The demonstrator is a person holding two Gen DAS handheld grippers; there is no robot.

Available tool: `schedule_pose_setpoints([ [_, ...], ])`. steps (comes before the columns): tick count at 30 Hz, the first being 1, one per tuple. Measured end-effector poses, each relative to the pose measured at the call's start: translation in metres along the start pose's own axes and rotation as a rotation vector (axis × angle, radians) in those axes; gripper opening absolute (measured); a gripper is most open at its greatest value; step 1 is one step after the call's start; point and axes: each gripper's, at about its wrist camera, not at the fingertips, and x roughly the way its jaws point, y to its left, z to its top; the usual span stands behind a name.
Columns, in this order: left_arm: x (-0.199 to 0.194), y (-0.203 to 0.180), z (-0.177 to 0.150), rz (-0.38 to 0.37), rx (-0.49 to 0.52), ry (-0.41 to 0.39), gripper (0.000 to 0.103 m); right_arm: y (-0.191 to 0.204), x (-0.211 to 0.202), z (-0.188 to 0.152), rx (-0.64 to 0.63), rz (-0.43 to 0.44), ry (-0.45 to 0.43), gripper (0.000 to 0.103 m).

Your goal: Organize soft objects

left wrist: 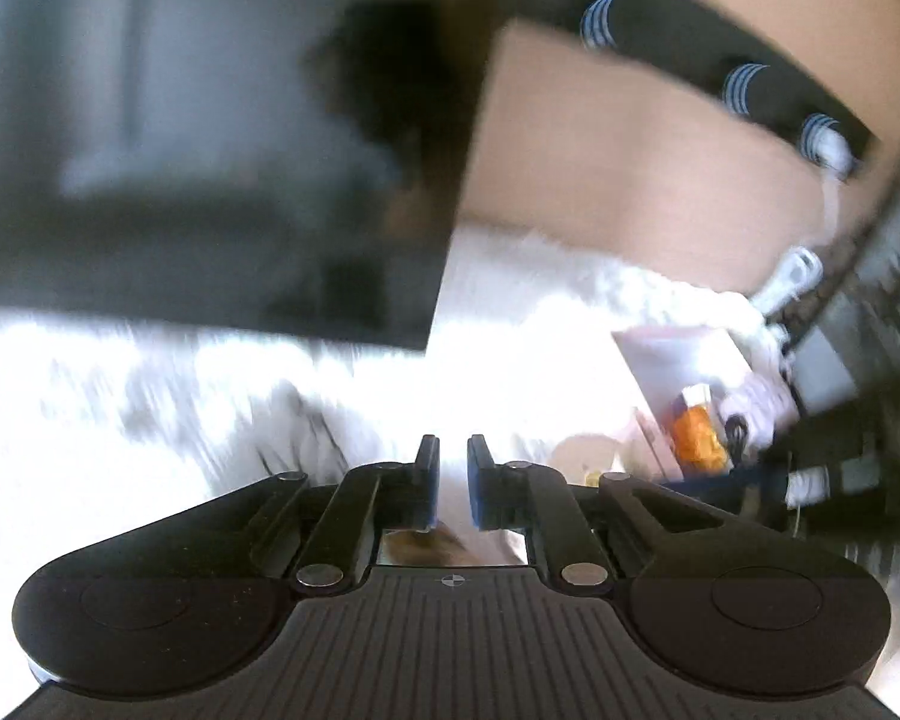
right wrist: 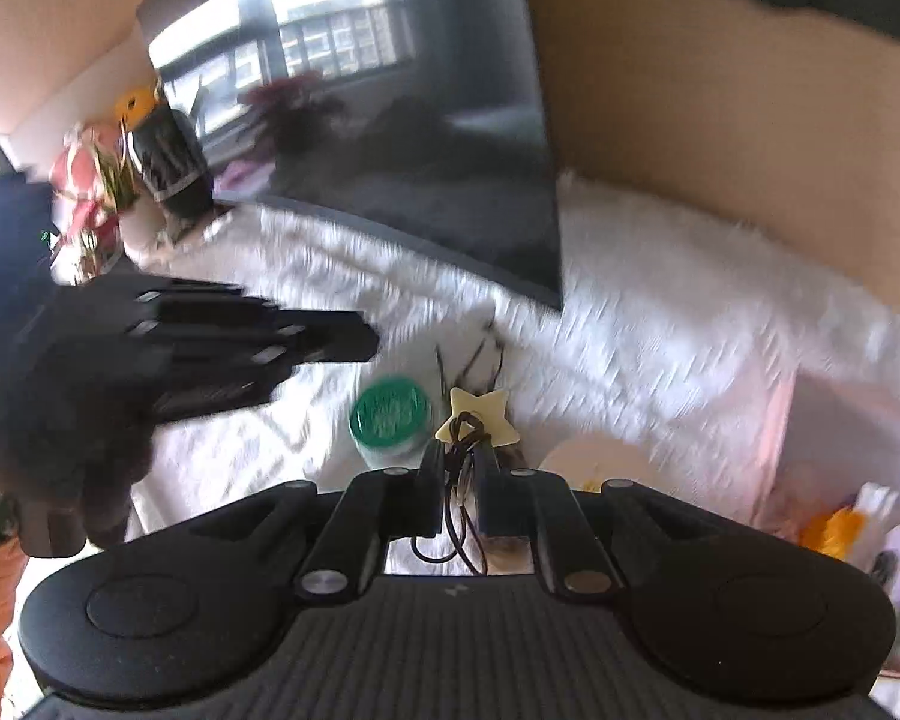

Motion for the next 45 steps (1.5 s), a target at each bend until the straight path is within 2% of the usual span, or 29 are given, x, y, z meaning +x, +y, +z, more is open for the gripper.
schedule_pose_setpoints([
  [3,0.035,0.012,-0.014,-0.039,-0.152,0.071,0.011,0.004,0.028,-0.021,-0.005,0.006,0.047,0.009],
  [6,0.051,0.011,-0.030,0.001,-0.177,0.092,0.011,0.007,0.052,-0.044,-0.011,0.008,0.088,0.009],
  [9,0.056,-0.003,-0.046,0.074,-0.156,0.040,0.011,0.005,0.068,-0.064,-0.055,-0.025,0.110,0.009],
  [12,0.058,-0.014,-0.064,0.197,-0.116,-0.063,0.011,-0.001,0.074,-0.081,-0.106,-0.074,0.108,0.009],
  [15,0.066,-0.018,-0.076,0.267,-0.153,-0.137,0.012,-0.015,0.072,-0.095,-0.102,-0.076,0.113,0.009],
  [20,0.092,-0.015,-0.077,0.381,-0.199,-0.135,0.013,-0.039,0.056,-0.113,-0.110,-0.107,0.061,0.009],
  [24,0.106,-0.025,-0.079,0.455,-0.129,-0.136,0.012,-0.054,0.046,-0.130,-0.128,-0.133,0.022,0.010],
  [28,0.124,-0.027,-0.085,0.459,-0.107,-0.065,0.015,-0.075,0.051,-0.141,-0.074,-0.120,0.044,0.010],
  [31,0.128,-0.026,-0.091,0.459,-0.115,-0.068,0.016,-0.089,0.056,-0.148,-0.025,-0.108,0.053,0.012],
  [34,0.128,-0.023,-0.092,0.446,-0.148,-0.078,0.016,-0.099,0.060,-0.154,0.019,-0.078,0.059,0.024],
  [38,0.134,-0.018,-0.085,0.419,-0.197,-0.073,0.015,-0.103,0.056,-0.164,0.051,-0.019,0.005,0.043],
  [41,0.140,-0.016,-0.080,0.426,-0.196,-0.060,0.015,-0.098,0.055,-0.169,0.033,-0.008,-0.030,0.051],
  [45,0.142,-0.020,-0.083,0.447,-0.164,-0.048,0.014,-0.086,0.054,-0.179,-0.064,-0.035,-0.058,0.053],
])
